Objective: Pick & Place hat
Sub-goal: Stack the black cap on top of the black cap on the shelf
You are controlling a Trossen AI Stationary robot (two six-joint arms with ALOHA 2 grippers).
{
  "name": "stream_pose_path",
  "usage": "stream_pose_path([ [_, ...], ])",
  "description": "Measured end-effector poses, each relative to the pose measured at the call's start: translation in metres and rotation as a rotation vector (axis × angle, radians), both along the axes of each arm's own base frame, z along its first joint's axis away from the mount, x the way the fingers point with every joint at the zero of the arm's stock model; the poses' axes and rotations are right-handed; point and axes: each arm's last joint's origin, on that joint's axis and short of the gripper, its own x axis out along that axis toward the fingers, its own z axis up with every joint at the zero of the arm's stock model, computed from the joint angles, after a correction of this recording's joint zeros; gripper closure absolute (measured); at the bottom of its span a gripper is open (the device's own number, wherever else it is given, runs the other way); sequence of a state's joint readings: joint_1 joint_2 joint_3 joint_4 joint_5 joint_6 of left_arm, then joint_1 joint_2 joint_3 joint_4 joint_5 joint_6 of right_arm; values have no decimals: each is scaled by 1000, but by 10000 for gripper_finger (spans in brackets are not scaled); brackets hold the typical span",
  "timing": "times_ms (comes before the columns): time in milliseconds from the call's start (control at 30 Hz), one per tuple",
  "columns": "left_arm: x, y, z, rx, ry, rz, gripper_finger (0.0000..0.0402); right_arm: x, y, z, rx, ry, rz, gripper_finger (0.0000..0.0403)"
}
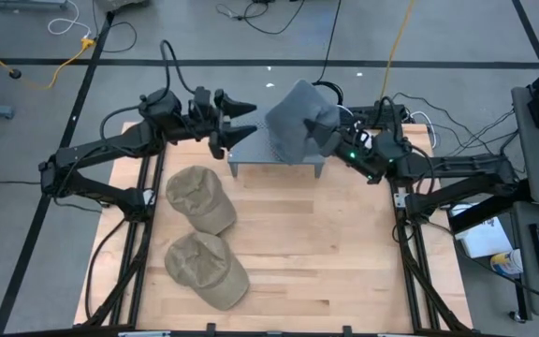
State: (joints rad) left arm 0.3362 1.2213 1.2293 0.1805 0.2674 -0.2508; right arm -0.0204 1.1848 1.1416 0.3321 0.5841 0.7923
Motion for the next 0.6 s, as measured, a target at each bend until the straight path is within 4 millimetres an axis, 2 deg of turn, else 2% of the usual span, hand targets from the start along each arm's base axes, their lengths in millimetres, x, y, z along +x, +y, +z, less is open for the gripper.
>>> stream_pose_path([
  [267,4,-7,-6,28,65,85,64,11,0,-6,17,-18,17,403],
  [600,13,-14,-16,0,132,67,64,28,6,-15,51,-57,122,403],
])
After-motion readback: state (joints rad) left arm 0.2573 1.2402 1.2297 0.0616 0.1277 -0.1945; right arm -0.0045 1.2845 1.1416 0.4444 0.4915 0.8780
